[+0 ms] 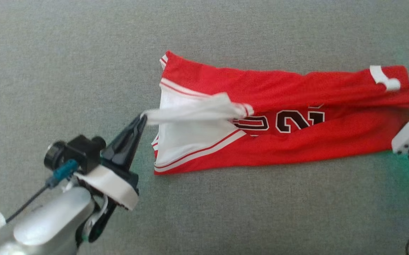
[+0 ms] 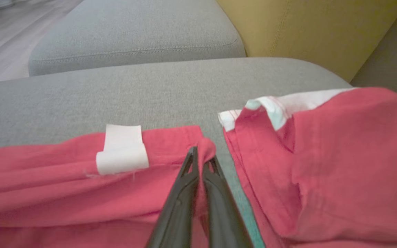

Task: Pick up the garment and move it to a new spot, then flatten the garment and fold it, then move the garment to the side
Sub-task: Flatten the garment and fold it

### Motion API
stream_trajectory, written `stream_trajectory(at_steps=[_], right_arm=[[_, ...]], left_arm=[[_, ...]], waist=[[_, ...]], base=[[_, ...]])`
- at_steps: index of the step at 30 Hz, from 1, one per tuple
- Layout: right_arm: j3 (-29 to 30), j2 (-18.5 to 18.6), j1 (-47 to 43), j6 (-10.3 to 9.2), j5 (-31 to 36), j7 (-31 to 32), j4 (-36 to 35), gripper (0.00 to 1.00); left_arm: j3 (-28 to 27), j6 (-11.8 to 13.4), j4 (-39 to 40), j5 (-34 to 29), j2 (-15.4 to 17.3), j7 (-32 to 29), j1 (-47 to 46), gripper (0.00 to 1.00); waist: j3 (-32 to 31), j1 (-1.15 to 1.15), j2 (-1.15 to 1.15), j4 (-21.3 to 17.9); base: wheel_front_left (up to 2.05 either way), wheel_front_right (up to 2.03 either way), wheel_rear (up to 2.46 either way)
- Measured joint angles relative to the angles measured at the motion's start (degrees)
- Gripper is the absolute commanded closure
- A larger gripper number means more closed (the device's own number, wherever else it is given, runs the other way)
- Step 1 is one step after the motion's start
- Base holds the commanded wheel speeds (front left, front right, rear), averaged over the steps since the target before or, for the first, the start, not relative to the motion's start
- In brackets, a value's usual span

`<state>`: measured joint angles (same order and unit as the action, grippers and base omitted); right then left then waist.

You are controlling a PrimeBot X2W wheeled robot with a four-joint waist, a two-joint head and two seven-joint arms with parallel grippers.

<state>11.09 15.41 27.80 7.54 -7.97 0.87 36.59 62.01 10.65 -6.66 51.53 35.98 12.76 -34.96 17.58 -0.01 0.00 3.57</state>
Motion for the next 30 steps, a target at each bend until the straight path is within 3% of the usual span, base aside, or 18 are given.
stream_trajectory(at_steps=[4, 7, 8, 9, 10, 11, 12, 18, 24, 30], right_arm=[[1.2, -1.2, -3.4, 0.0, 0.0, 1.0, -2.3, 0.96], [2.0, -2.1, -4.2, 0.0, 0.7, 1.7, -3.5, 0.0], [2.2, -2.3, -4.2, 0.0, 1.1, 1.7, -3.8, 0.0], [2.8, -2.5, -4.2, 0.0, 1.5, 1.7, -4.1, 0.0], [3.4, -2.7, -4.2, 0.0, 2.0, 1.7, -4.4, 0.0], [3.9, -2.8, -4.3, 0.0, 2.4, 1.7, -4.6, 0.0], [4.4, -3.1, -4.3, 0.0, 2.6, 1.6, -4.9, 0.0], [7.4, -6.9, -9.0, 0.0, 2.7, -0.3, -8.6, 0.0], [10.8, -10.9, -15.0, 0.0, 0.6, -0.9, -11.8, 0.0], [14.7, -11.6, -15.4, 0.0, -0.7, -0.8, -11.7, 0.0]], left_arm=[[0.6, 0.5, 0.2, 1.0, 0.0, 0.4, 2.6, 1.0], [0.8, 0.4, -0.3, 1.1, -0.5, 0.5, 3.8, 1.0], [0.8, 0.4, -0.5, 1.4, -0.8, 0.5, 4.0, 1.0], [0.8, 0.4, -0.9, 1.5, -1.2, 0.5, 4.1, 0.89], [0.8, 0.4, -1.3, 1.5, -1.6, 0.7, 4.1, 0.61], [0.8, 0.4, -1.8, 1.7, -2.1, 0.7, 4.2, 0.16], [0.8, 0.5, -2.3, 1.9, -2.6, 0.7, 4.4, 0.0], [-1.1, 4.1, -3.5, -1.1, -5.4, 1.5, 7.1, 0.0], [-9.5, 10.8, 1.6, -13.1, -11.6, 1.7, 12.1, 0.0], [-15.3, 14.9, 5.2, -24.8, -16.5, 1.8, 20.4, 0.0]], waist=[[-0.2, 0.0, 0.0, -0.2], [0.0, 0.0, 0.0, -0.3], [0.1, 0.0, 0.0, -0.4], [0.1, 0.0, 0.0, -0.5], [0.2, 0.01, 0.0, -0.6], [0.2, 0.01, 0.0, -0.7], [0.0, 0.01, 0.0, -0.7], [-2.0, 0.0, 0.0, -1.0], [-4.5, 0.0, 0.0, -0.6], [-6.2, 0.0, 0.0, 1.4]], base=[[0.0, 0.0, 0.0], [0.0, 0.0, 0.0], [0.0, 0.0, 0.0], [0.0, 0.0, 0.0], [0.0, 0.0, 0.0], [0.0, 0.0, 0.0], [0.0, 0.0, 0.0], [0.0, 0.0, 0.0], [0.0, 0.0, 0.0], [0.0, 0.0, 0.0]])
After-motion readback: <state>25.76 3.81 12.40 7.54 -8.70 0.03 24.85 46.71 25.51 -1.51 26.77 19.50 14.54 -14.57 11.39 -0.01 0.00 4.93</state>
